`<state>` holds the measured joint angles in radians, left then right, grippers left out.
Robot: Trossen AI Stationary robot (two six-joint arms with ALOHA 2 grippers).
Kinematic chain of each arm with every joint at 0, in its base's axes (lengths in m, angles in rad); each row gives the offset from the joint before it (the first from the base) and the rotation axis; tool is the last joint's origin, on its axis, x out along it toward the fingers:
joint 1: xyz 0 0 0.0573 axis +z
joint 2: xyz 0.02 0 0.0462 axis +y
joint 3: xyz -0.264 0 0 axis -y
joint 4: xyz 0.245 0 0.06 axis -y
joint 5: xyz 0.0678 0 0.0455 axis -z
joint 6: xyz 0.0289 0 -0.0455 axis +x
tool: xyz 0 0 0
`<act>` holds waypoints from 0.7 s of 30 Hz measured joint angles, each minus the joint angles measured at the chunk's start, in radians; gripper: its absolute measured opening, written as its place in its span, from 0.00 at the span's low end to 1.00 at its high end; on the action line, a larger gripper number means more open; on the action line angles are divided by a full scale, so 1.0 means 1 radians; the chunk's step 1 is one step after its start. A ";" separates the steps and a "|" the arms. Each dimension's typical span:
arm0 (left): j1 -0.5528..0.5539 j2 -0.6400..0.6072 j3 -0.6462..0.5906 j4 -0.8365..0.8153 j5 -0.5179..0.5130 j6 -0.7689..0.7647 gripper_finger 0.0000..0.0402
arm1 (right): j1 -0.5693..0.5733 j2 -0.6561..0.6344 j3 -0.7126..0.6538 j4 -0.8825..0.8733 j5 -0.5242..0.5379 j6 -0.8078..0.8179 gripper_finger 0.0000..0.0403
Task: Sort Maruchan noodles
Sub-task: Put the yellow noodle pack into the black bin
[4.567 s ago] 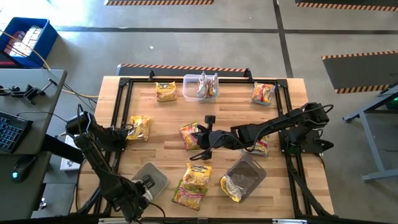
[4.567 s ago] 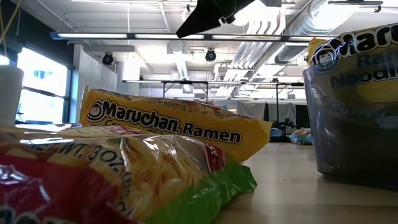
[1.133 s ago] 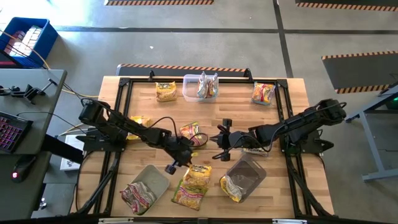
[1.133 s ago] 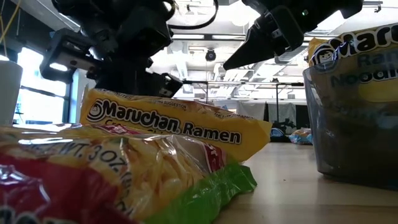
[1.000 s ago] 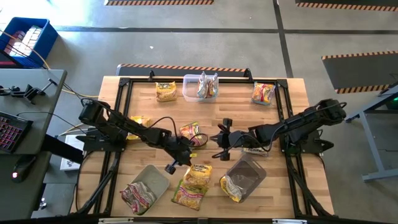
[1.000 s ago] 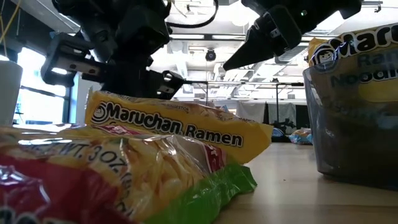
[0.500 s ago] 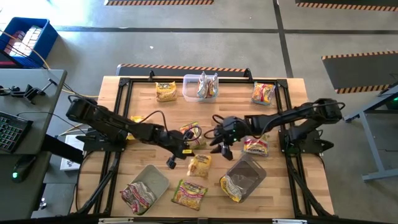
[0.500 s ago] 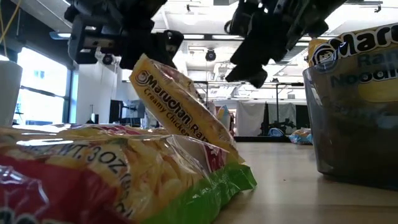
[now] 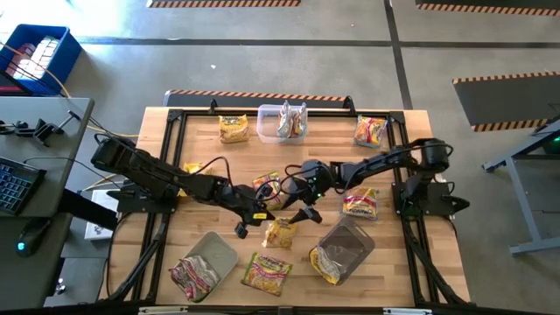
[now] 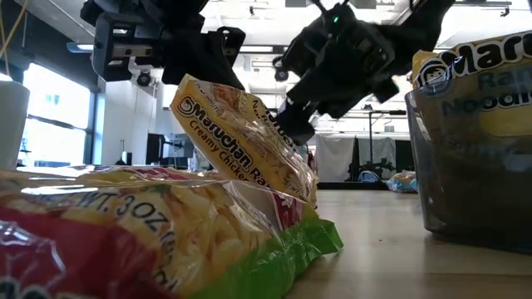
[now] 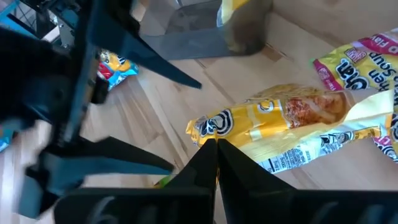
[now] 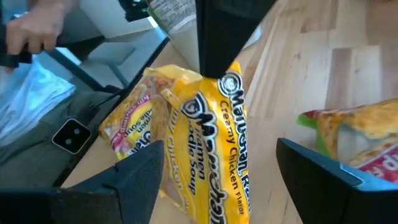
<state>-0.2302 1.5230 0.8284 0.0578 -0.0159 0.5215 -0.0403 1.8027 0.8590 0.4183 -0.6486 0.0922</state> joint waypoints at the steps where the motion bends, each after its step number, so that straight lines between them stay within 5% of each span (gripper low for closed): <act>1: 0.000 0.000 0.000 0.000 -0.001 0.004 0.00 | -0.005 0.017 0.007 0.005 -0.021 0.000 0.73; 10: 0.000 0.000 0.000 0.001 -0.021 0.007 0.00 | -0.014 0.137 0.095 0.013 -0.175 0.004 0.73; 21: 0.000 0.000 0.000 0.025 -0.023 0.014 0.00 | -0.021 0.167 0.099 0.065 -0.207 -0.021 0.72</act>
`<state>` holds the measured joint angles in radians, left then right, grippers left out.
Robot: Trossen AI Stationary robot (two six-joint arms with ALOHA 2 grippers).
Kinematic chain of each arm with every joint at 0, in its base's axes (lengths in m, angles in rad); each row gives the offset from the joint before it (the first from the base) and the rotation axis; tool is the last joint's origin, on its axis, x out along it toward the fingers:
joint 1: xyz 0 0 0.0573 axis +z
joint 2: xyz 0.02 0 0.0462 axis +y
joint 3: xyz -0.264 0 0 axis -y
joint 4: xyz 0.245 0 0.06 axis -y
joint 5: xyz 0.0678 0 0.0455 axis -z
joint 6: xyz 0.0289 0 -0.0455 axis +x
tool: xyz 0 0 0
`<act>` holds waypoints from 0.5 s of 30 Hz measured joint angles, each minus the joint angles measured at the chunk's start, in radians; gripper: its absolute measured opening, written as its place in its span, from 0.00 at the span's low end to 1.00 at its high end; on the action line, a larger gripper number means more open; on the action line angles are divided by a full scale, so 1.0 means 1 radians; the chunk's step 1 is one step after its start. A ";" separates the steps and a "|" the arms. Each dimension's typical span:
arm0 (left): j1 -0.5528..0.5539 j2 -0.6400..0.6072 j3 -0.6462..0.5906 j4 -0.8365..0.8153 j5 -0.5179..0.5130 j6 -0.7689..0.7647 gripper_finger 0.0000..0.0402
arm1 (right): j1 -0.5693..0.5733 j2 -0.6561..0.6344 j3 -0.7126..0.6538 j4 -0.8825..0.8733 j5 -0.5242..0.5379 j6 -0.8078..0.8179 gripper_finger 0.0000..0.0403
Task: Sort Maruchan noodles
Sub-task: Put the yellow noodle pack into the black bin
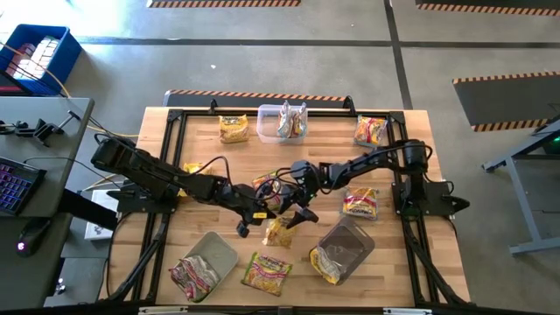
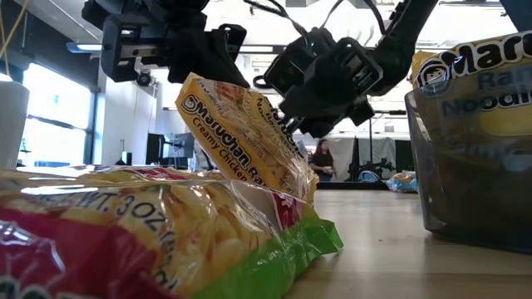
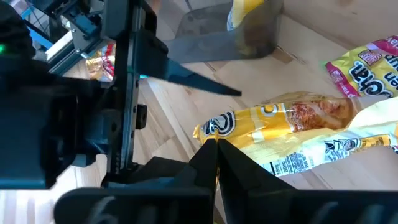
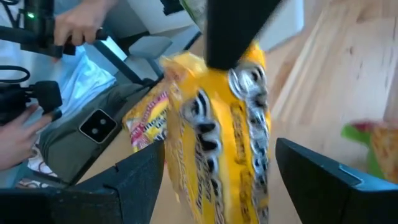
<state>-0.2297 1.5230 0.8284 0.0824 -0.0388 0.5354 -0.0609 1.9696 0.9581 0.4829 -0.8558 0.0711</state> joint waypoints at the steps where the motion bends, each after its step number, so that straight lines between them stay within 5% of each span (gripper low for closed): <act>1: 0.000 0.000 0.000 0.000 -0.002 0.000 0.00 | 0.003 0.000 0.000 0.011 -0.002 0.000 0.72; 15: 0.000 0.000 0.000 0.028 -0.030 0.000 0.00 | 0.011 0.012 0.000 0.042 -0.013 0.030 0.72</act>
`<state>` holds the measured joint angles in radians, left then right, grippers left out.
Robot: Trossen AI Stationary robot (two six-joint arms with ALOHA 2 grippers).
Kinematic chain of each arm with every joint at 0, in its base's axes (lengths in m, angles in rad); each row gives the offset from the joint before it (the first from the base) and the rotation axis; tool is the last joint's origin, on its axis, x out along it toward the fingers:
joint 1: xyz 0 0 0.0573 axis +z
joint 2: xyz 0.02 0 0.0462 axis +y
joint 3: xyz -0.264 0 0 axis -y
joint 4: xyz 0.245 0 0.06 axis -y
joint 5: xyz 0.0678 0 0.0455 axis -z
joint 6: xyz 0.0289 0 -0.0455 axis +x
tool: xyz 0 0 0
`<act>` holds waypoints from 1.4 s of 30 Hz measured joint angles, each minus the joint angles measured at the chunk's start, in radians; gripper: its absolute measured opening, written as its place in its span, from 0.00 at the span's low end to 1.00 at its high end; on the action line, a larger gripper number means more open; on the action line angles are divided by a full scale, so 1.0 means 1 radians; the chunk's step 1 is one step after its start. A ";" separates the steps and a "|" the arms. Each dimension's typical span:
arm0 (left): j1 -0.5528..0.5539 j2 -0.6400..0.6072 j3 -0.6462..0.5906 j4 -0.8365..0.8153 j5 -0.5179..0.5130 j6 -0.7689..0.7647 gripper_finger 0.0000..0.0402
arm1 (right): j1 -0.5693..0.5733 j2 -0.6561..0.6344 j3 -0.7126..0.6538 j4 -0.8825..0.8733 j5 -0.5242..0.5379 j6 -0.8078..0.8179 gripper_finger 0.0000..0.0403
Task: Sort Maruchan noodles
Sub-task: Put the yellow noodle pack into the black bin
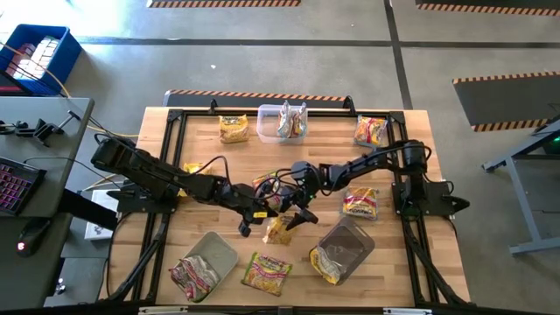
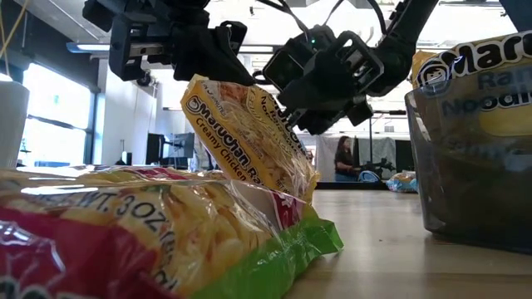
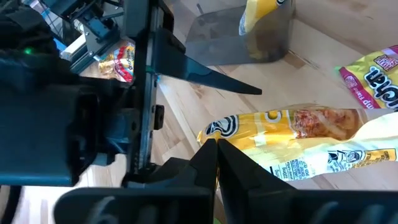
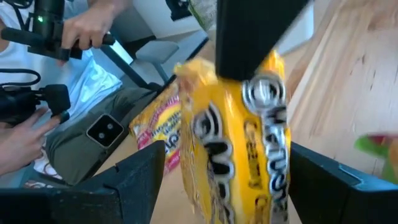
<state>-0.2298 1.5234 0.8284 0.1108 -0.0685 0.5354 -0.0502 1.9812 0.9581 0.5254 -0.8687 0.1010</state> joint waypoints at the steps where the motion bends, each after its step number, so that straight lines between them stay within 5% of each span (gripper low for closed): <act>1: 0.000 0.000 0.000 0.000 0.000 0.000 0.00 | 0.000 0.010 0.000 0.008 -0.001 0.007 0.71; 10: 0.000 -0.004 0.000 -0.002 -0.003 -0.006 0.00 | 0.005 0.071 -0.001 0.095 -0.022 0.082 0.61; 23: 0.003 -0.089 -0.001 -0.044 0.025 -0.063 0.00 | 0.005 0.069 0.000 0.165 -0.083 0.156 0.20; 32: 0.027 -0.308 -0.016 -0.188 0.034 -0.213 0.05 | 0.002 0.055 -0.001 0.196 -0.091 0.241 0.26; 36: 0.007 -0.402 -0.150 -0.010 0.034 -0.252 0.05 | -0.004 0.021 0.009 0.196 -0.089 0.304 0.24; 42: 0.000 -0.478 -0.436 0.524 -0.008 -0.271 0.01 | 0.006 -0.105 0.025 -0.010 -0.008 0.346 0.20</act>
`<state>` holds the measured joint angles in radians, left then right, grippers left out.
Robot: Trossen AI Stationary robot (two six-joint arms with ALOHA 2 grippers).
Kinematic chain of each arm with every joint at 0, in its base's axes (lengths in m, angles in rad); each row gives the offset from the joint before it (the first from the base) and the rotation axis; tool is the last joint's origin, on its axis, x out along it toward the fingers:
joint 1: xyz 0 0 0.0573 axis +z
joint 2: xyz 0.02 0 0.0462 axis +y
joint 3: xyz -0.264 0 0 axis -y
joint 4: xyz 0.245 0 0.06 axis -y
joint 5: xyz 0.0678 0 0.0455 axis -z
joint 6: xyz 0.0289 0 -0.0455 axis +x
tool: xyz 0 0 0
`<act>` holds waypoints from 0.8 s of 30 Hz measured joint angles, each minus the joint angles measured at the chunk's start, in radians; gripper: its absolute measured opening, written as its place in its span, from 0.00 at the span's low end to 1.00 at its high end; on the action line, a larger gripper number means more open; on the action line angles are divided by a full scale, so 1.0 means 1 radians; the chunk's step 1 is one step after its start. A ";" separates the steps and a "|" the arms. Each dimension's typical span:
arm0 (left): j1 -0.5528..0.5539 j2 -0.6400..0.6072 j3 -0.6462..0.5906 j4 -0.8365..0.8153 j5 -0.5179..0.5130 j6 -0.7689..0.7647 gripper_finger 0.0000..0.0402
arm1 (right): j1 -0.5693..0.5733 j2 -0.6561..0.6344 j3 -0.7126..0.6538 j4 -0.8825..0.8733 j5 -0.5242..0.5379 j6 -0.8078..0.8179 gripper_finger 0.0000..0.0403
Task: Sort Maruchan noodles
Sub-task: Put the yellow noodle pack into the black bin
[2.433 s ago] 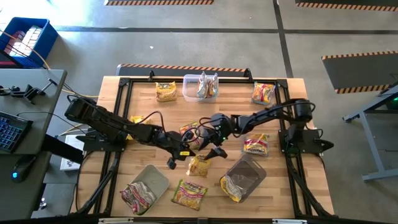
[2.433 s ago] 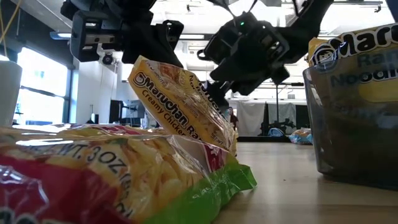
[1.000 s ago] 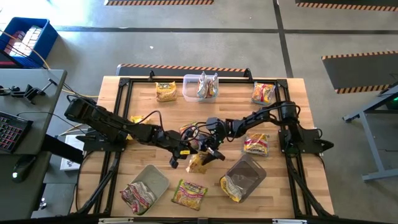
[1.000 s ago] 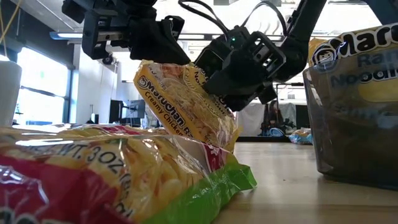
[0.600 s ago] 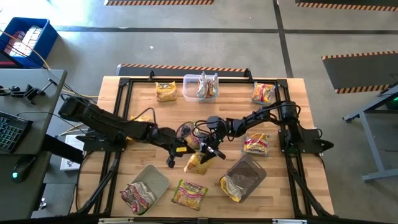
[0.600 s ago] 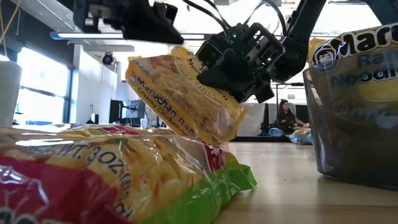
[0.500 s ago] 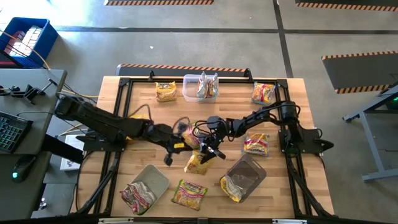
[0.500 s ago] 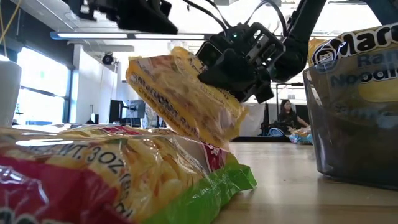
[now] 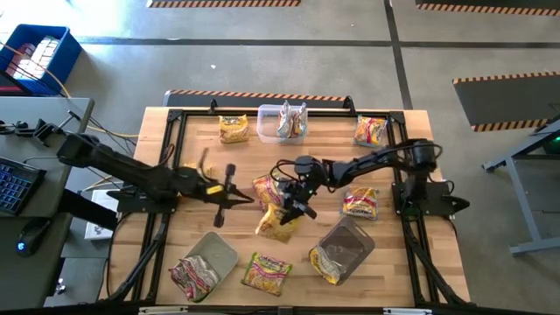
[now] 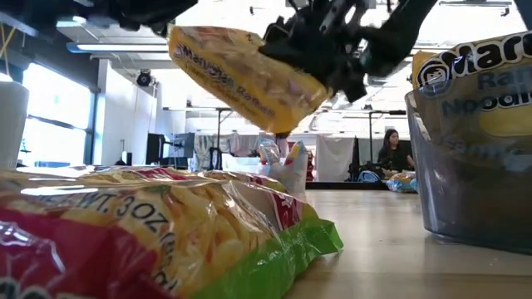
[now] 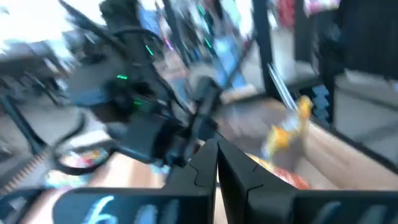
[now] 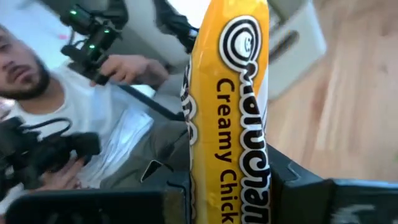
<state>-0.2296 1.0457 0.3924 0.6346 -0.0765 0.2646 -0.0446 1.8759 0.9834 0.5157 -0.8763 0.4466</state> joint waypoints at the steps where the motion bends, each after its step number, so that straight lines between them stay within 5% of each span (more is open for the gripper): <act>1: 0.002 0.001 -0.038 0.080 -0.012 0.000 0.00 | 0.007 -0.025 0.011 -0.073 0.045 -0.008 0.20; 5: 0.029 -0.006 -0.144 0.257 -0.060 -0.001 0.00 | 0.048 -0.133 0.072 -0.435 0.239 -0.069 0.20; 9: 0.062 -0.004 -0.150 0.240 -0.074 -0.026 0.00 | 0.101 -0.213 0.176 -0.741 0.443 -0.059 0.22; 18: 0.070 -0.001 -0.144 0.229 -0.064 -0.100 0.00 | 0.233 -0.250 0.468 -1.374 0.767 0.185 0.23; 24: 0.059 -0.001 -0.144 0.188 -0.064 -0.145 0.00 | 0.356 -0.249 0.621 -1.698 0.932 0.496 0.23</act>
<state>-0.1702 1.0451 0.2481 0.8230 -0.1409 0.1197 0.3110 1.6268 1.6047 -1.1823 0.0553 0.9424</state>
